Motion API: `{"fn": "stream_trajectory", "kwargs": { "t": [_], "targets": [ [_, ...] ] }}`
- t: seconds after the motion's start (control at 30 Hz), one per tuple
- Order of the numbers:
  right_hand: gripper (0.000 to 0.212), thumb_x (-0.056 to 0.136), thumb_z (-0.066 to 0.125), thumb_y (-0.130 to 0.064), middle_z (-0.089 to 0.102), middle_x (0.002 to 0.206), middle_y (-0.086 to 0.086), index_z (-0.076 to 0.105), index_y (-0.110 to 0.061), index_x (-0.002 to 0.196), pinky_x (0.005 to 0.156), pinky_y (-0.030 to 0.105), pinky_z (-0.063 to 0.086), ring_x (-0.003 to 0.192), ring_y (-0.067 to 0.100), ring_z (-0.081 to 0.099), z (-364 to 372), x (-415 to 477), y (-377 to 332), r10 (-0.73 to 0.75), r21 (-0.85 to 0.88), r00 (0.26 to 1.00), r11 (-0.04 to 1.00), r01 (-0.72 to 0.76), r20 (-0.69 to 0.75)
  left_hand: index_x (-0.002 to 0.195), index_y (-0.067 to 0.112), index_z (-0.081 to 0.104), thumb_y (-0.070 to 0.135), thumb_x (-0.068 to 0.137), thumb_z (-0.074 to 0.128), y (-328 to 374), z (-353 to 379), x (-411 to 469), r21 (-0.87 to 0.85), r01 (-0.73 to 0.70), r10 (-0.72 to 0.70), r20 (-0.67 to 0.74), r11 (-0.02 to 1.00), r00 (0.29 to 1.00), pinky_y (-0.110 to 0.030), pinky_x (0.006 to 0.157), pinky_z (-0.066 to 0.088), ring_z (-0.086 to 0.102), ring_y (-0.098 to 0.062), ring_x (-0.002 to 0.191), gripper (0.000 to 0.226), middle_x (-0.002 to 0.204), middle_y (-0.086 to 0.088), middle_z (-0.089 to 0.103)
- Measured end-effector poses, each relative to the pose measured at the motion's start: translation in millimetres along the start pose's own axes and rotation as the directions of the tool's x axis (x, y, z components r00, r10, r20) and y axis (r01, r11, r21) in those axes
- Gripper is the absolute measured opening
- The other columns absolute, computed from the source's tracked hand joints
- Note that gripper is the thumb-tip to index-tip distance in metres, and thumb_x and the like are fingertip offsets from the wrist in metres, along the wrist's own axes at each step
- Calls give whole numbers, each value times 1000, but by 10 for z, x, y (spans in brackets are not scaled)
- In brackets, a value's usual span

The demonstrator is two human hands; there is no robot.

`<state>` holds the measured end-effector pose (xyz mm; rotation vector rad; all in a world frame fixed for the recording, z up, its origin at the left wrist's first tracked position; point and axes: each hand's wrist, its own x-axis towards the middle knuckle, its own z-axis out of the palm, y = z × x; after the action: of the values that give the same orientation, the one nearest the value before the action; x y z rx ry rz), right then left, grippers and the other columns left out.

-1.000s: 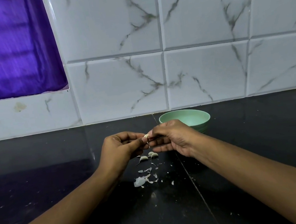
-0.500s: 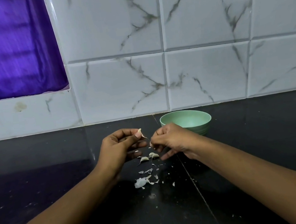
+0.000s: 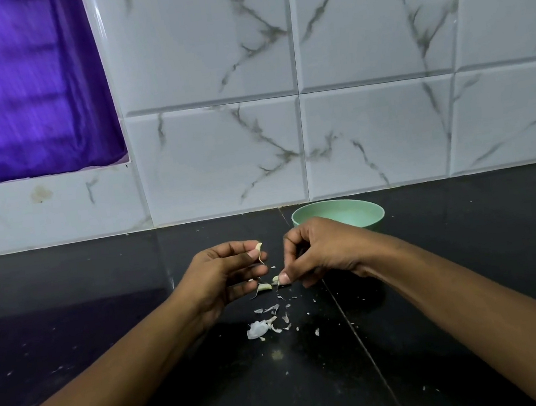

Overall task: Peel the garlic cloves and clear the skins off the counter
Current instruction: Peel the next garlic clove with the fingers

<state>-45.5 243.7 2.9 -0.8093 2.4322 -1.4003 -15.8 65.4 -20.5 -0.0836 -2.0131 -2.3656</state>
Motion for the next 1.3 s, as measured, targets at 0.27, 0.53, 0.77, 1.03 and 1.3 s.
{"fn": "stream_trajectory", "kwargs": {
  "t": [0.27,0.53,0.77,1.03,1.3],
  "targets": [
    [15,90,55,-4,69,70,-1,63,-14,82,55,21,48,60,9,66,16,30,-7,-34,62,994,997,40,-103,92,12,67,5,86,62,0,22,-18,50,4,-5,27,999,1000,-15,42,46,66,-5,55,11,73,2,72],
    [7,84,69,-13,68,63,-6,65,-14,78,52,22,51,59,8,63,121,107,90,-47,186,977,979,88,-210,86,13,66,7,81,69,-31,38,-26,105,-57,58,-12,993,998,-17,44,46,66,-7,57,8,78,-7,70],
    [9,86,66,-9,64,59,-9,66,-13,78,48,21,53,56,4,59,75,110,97,-63,215,987,972,94,-148,85,13,65,6,83,67,-19,45,-29,138,-53,54,-2,989,999,-14,44,45,63,-5,53,8,71,0,72],
    [5,80,74,-11,69,68,-6,72,-15,82,57,23,52,63,9,67,35,129,115,-286,-117,930,957,265,-230,86,8,68,6,84,66,-4,41,-31,116,-5,4,7,993,1000,-14,42,43,61,-5,50,4,71,-2,71],
    [6,76,73,-19,59,60,-14,71,-15,72,58,20,46,59,2,58,13,131,157,-540,-469,821,783,408,-187,77,5,64,-3,83,64,11,95,-58,126,-35,36,-4,991,999,-15,41,44,60,-5,45,10,61,-4,68]
  ]
}}
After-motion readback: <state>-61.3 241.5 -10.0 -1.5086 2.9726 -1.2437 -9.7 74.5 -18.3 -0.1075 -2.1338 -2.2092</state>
